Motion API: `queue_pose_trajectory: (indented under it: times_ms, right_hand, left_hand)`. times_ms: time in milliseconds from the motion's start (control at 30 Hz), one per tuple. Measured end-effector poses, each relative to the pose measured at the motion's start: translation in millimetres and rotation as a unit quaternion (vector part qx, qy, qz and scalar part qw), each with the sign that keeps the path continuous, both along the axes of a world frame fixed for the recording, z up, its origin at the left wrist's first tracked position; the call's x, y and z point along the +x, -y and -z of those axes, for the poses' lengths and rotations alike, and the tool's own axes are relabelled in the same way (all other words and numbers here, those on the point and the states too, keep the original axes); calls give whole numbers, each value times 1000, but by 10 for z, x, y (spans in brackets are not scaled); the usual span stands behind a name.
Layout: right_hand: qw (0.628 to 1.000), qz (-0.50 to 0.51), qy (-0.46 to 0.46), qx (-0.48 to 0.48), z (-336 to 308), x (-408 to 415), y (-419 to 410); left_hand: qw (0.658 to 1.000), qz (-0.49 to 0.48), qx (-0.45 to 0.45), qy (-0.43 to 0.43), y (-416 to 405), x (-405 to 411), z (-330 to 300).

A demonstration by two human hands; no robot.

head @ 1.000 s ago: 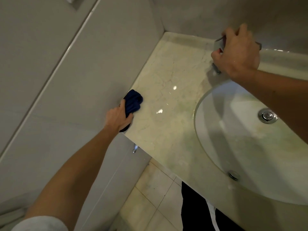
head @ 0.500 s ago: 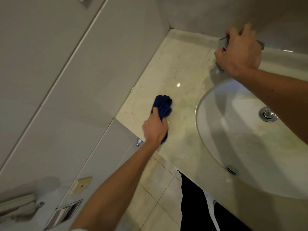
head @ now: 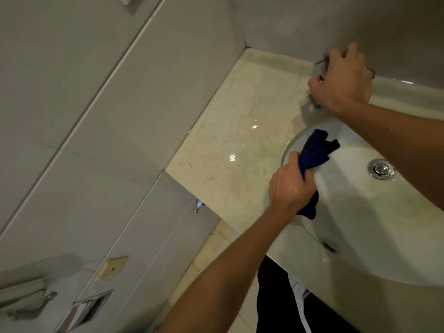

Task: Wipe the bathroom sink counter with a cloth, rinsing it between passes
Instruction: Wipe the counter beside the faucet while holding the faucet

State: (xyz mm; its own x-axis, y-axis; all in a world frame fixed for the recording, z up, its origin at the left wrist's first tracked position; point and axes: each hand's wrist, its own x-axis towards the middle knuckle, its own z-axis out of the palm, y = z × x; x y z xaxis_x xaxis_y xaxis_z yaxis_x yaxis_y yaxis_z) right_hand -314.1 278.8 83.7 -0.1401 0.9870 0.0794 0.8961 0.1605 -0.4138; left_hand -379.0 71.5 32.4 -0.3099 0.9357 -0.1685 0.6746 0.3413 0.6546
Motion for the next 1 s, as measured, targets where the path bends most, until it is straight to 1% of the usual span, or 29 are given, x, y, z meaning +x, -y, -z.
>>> queue_pose_trajectory:
  times_ms: [67, 133, 200, 300, 400, 467, 600, 733, 800, 867, 933, 1000]
  right_hand:
    - [1000, 2, 0, -1, 2, 6, -5]
    - [1000, 3, -3, 1, 2, 7, -4]
    - [1000, 5, -4, 3, 3, 7, -2]
    - [1000, 6, -2, 6, 3, 2, 5]
    - [1000, 7, -6, 4, 8, -5, 3]
    - [1000, 6, -7, 4, 19, -5, -1]
    - [1000, 8, 1, 5, 29, -10, -10]
    - [1000, 8, 0, 1, -9, -9, 12]
    - [1000, 9, -2, -2, -22, -6, 25]
    - [1000, 6, -3, -3, -33, -6, 34]
    - [1000, 6, -3, -3, -41, 0, 41]
    - [1000, 4, -7, -2, -46, 5, 45]
  left_hand:
    - [999, -25, 26, -9, 70, -263, -121]
    - [996, -62, 30, -61, 157, -654, -233]
    - [987, -93, 28, -131, 271, -1105, -317]
    - [965, -128, -5, -228, 475, -1715, -293]
    - [956, -137, -66, -249, 680, -1912, -87]
    - [957, -148, -93, -232, 819, -1741, 61]
    - [960, -208, -98, -159, 1060, -1027, 259]
    - [959, -205, -161, -114, 1157, -166, 183]
    - [961, -192, -185, -74, 1101, 244, 136]
    - [970, -144, -189, -39, 989, 559, 128]
    - [980, -88, -177, -6, 850, 736, 87]
    - [987, -59, -148, 28, 726, 756, 46]
